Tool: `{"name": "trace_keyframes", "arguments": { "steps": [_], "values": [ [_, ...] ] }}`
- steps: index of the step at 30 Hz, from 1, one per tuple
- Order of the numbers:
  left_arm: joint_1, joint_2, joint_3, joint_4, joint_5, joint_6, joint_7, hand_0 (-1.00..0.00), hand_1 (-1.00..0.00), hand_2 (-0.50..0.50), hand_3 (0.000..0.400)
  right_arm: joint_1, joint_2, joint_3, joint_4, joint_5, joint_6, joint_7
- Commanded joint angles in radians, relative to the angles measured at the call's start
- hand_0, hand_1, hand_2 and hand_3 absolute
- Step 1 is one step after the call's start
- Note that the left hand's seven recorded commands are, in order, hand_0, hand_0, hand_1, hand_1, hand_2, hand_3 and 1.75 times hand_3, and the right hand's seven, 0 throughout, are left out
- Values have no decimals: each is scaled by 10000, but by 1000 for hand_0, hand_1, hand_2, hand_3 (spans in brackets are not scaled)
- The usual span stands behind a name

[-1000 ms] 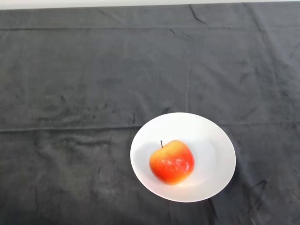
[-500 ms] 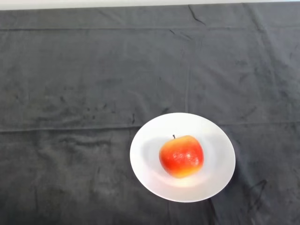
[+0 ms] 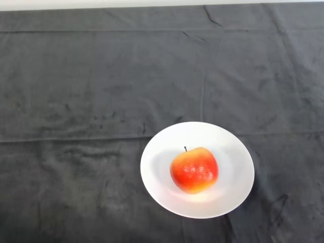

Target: Move the apple to the plate

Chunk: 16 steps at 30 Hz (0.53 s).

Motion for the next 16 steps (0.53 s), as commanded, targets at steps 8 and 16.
{"name": "trace_keyframes", "arguments": {
  "steps": [8, 16],
  "values": [
    [-223, 216, 218, -90, 235, 145, -190, 0, 0, 0, 0, 313, -204, -64, 127, 69, -66, 29],
    [-316, 213, 274, -103, 327, 241, -299, 0, 0, 0, 0, 314, -203, -64, 124, 70, -66, 28]
  ]
}}
